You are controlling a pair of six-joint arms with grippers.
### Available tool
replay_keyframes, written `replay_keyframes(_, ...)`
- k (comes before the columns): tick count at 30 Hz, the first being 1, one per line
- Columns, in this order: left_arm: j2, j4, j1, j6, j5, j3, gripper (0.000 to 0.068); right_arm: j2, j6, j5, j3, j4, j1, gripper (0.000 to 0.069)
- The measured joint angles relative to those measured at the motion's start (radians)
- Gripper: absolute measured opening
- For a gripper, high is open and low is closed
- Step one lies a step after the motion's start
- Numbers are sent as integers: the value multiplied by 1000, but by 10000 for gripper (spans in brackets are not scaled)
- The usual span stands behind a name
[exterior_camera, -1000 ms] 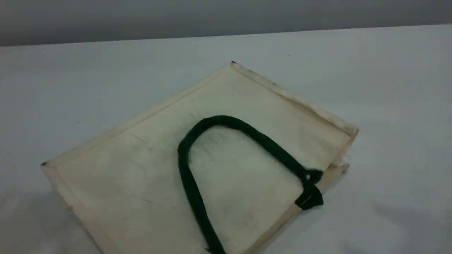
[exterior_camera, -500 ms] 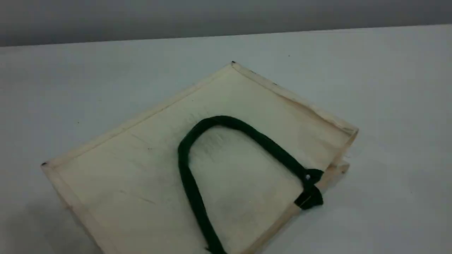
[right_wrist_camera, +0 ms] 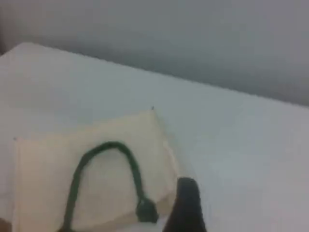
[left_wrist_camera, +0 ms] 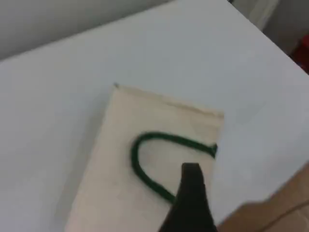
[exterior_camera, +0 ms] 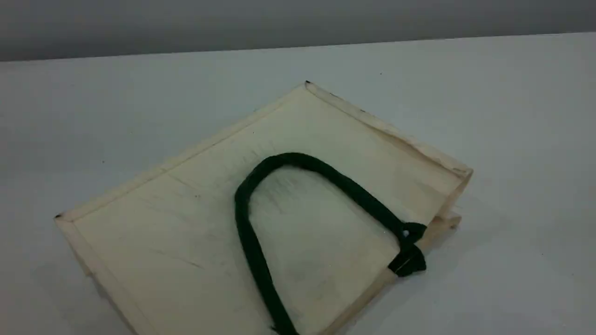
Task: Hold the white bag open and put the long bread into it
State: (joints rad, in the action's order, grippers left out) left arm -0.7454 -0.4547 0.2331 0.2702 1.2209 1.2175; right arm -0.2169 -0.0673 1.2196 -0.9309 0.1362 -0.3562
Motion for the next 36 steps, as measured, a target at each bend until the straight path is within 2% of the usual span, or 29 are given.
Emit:
replay_keyframes(6, 240, 21, 0, -2, 0, -232, 532, 102, 7, 3, 189, -1, 0, 533)
replay_keyframes(8, 319, 34, 0, -35, 1, -292, 532, 131, 7, -4, 248, -1, 0, 533)
replay_keyframes(13, 511, 138, 0, -119, 1, -409, 532, 166, 15, -110, 371, -1, 0, 533)
replay_keyframes(16, 600, 198, 0, -132, 1, -444, 532, 166, 15, -139, 423, -1, 0, 533)
replay_keyframes(20, 663, 282, 0, -191, 1, -483, 532, 166, 15, -159, 429, -1, 0, 533)
replay_keyframes(24, 668, 361, 0, -198, 0, -523, 532, 166, 14, -157, 428, -2, 0, 533)
replay_keyframes(32, 668, 385, 0, -208, -13, -667, 532, 166, 14, -154, 428, -2, 0, 533)
replay_keyframes(36, 667, 382, 0, -220, -75, -679, 532, 166, 14, -154, 428, -2, 0, 533)
